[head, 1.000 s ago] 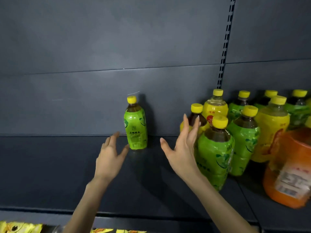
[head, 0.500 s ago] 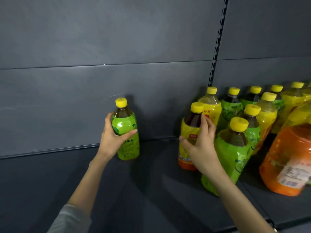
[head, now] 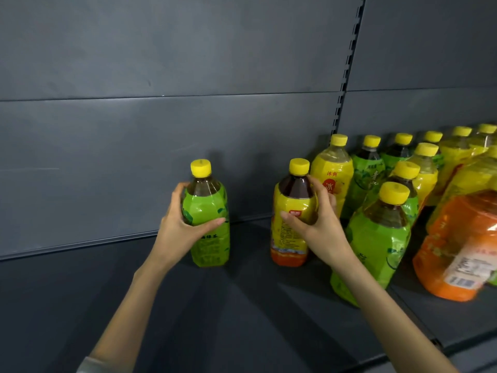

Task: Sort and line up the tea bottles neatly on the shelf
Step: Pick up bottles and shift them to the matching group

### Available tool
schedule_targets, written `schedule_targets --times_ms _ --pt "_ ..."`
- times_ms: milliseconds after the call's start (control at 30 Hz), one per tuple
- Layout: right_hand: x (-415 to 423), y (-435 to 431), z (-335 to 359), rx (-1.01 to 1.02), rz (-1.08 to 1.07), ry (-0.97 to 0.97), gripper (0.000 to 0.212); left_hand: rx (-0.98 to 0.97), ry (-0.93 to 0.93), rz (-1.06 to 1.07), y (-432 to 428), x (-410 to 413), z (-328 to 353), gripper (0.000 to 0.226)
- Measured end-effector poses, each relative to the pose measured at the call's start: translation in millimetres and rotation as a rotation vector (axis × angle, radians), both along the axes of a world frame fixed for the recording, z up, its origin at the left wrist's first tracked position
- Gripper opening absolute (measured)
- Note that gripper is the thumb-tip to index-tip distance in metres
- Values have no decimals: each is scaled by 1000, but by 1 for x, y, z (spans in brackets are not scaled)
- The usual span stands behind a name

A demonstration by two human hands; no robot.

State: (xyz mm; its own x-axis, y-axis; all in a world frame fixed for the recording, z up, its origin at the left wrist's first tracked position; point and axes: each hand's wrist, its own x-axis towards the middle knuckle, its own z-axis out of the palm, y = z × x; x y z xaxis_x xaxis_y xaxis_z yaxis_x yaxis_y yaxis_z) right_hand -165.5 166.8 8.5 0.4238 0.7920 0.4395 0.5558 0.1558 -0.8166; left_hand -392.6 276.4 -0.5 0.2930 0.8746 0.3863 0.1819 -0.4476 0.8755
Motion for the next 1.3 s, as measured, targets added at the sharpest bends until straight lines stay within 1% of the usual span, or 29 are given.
schedule_targets --times_ms 100,200,233,300,367,433,500,567,667,767,867,933,1000,1167,1300 --pt "-11 -8 -6 17 48 -4 72 7 16 6 -8 -1 -4 81" --pt "-12 -10 -10 11 133 80 64 9 48 28 -18 -4 -9 92" --pt "-11 -8 -11 1 163 108 65 10 54 43 -23 -5 -10 96" --pt "-10 0 -14 -32 230 148 76 11 95 88 -33 -6 -13 103" --pt "-13 7 -19 -52 325 235 84 10 140 100 -40 -8 -18 109" --pt "-18 10 -23 -43 370 285 84 -8 163 85 -43 -11 -22 114" --pt "-20 11 -30 -23 344 269 83 -26 178 55 -43 -14 -25 113" --pt "-24 7 -35 -9 272 242 88 -37 166 66 -44 -16 -27 112" --pt "-27 -1 -48 2 197 180 105 -34 121 121 -56 -15 -30 113" --pt "-31 -8 -57 1 210 149 115 -59 82 138 -74 -8 -35 113" --pt "-37 -10 -69 -26 273 198 120 -87 99 141 -78 0 -49 116" --pt "-41 -10 -78 -44 271 213 119 -135 89 136 -79 3 -56 120" --pt "-41 -11 -81 -58 254 220 116 -169 89 172 -81 4 -62 117" --pt "-36 -13 -81 -56 245 232 111 -190 87 254 -88 6 -64 109" --pt "-35 -28 -84 -61 251 197 111 -201 84 298 -105 9 -68 111"
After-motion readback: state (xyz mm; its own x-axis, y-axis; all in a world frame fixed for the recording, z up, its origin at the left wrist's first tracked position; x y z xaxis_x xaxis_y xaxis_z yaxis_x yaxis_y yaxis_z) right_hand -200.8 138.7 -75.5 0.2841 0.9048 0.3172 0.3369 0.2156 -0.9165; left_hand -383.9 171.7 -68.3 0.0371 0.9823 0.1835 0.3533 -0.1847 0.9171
